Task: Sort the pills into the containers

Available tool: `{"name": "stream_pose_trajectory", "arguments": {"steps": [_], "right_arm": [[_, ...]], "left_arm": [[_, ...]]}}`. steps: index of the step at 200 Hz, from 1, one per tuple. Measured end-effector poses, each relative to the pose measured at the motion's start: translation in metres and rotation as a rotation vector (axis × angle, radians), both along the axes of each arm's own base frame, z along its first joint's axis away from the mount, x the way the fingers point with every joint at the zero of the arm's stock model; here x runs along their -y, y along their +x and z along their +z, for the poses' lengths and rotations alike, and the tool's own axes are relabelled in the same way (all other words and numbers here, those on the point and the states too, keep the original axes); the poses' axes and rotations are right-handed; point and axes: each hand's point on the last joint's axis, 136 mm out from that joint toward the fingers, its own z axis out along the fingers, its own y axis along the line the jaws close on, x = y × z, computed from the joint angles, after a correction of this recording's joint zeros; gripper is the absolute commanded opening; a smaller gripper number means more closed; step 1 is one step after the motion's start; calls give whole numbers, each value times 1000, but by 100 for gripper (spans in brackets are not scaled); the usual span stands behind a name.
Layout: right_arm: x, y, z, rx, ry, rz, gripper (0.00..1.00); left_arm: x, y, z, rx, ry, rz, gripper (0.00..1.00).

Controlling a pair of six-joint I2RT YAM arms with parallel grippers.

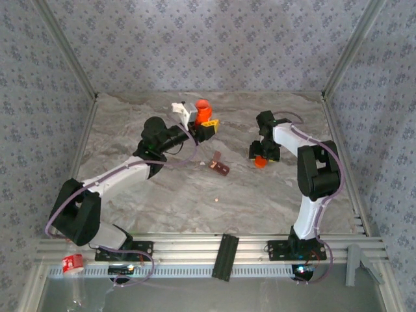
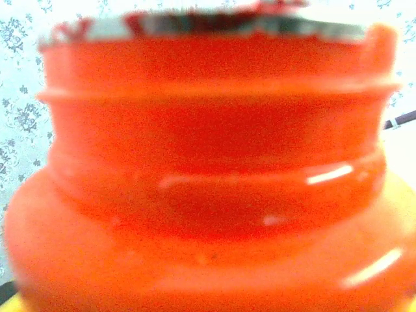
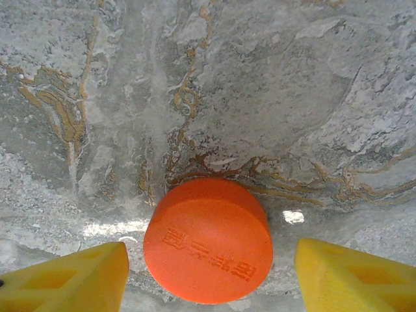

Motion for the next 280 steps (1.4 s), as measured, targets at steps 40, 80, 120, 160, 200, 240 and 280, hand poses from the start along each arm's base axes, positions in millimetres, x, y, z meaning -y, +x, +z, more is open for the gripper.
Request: {"name": "stream_pose_trajectory", "arguments": {"steps": [40, 80, 120, 160, 200, 240, 280], "right_arm": [[0, 0, -7, -17, -4, 2, 68], [0, -1, -16, -39, -10, 4, 63], [0, -1, -16, -37, -10, 7, 55], [-1, 1, -13, -29, -8, 13, 39], [-3, 3, 5, 16, 3, 18, 37], [-21, 7, 86, 175, 83, 53, 37], [-50, 8, 196, 385, 190, 142, 37]], "left_arm": [[-1, -3, 3, 1, -17, -25, 0], [-1, -4, 2, -8, -19, -36, 0], [-1, -5, -1, -13, -19, -39, 0], [-1, -5, -9, -27, -9, -39, 0], [-1, -5, -27, -46, 21, -36, 0], [-1, -5, -56, -60, 82, -29, 0], [2, -3, -81, -75, 142, -35, 0]]}}
